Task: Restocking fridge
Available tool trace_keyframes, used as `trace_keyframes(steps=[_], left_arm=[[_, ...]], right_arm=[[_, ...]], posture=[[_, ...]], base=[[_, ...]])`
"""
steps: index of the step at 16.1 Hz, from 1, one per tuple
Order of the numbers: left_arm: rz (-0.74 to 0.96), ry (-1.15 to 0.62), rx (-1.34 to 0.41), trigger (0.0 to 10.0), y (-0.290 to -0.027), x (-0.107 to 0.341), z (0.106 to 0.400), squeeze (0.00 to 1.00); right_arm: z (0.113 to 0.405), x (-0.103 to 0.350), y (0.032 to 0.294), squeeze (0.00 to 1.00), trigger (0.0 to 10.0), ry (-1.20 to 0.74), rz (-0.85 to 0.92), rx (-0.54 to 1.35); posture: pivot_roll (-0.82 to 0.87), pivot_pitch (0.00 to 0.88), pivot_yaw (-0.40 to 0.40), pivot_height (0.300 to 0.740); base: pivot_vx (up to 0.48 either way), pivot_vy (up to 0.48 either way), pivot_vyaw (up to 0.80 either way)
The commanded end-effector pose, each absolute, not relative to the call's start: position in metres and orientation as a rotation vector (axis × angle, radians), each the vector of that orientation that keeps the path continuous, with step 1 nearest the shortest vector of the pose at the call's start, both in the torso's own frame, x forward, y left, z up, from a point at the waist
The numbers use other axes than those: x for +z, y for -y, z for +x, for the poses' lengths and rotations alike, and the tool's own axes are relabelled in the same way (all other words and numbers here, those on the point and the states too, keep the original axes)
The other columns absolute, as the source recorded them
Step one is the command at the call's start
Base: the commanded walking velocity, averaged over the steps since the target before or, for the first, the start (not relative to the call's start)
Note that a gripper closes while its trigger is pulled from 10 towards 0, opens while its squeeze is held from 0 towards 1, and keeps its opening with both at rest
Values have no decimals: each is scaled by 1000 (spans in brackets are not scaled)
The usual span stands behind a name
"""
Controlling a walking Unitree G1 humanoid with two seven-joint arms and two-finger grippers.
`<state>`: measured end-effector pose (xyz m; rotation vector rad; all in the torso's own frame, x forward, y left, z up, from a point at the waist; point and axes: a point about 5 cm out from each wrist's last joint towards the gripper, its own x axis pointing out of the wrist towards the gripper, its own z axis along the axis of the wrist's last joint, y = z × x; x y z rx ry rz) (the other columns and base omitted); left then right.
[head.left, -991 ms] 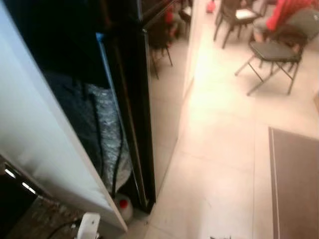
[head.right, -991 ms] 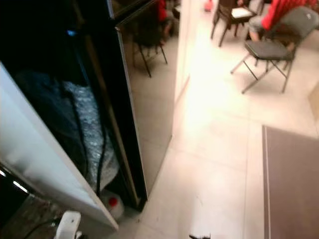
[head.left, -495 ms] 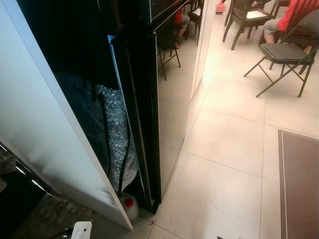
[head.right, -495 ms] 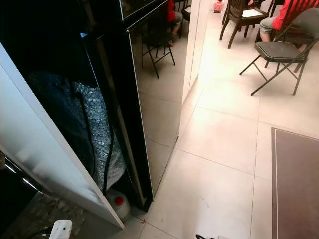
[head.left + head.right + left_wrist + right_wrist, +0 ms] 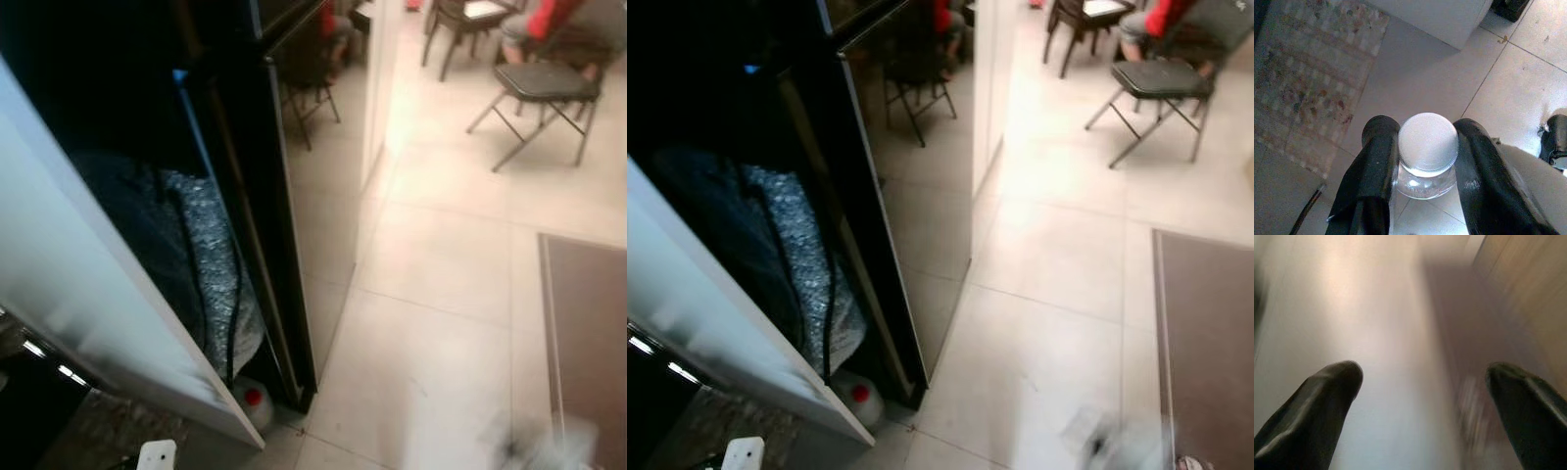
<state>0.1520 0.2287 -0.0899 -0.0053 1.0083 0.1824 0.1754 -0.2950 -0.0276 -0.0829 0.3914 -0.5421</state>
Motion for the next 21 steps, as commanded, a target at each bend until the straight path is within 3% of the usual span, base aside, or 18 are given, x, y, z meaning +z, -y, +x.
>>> trace_keyframes(steps=[1, 6, 9, 10, 11, 21], left_arm=[[-18, -1013, 215, 10000, -231, -91, 147, 0], [-42, -1007, 247, 10000, -228, -92, 147, 0], [-66, -1001, 277, 10000, -228, -92, 147, 0], [-71, -1000, 285, 10000, -228, -92, 147, 0], [-66, -998, 265, 10000, -228, -91, 150, 0], [-83, -989, 270, 10000, -228, -91, 150, 0]], right_arm=[[191, -15, 288, 0, 10000, -295, -83, -498], [222, 36, 274, 0, 10000, -33, -210, -404], [241, 75, 242, 0, 10000, 110, -332, -280], [243, 80, 237, 0, 10000, 126, -338, -284], [258, 89, 215, 0, 10000, 154, -148, -271], [266, 101, 203, 0, 10000, 97, -155, -236]], posture=[[-173, 0, 65, 740], [-166, 0, 45, 740], [-146, 0, 37, 740], [-148, 0, 39, 740], [-167, 0, 63, 740], [-164, 0, 38, 740]], base=[[0, 0, 0], [0, 0, 0], [0, 0, 0], [0, 0, 0], [0, 0, 0], [0, 0, 0]])
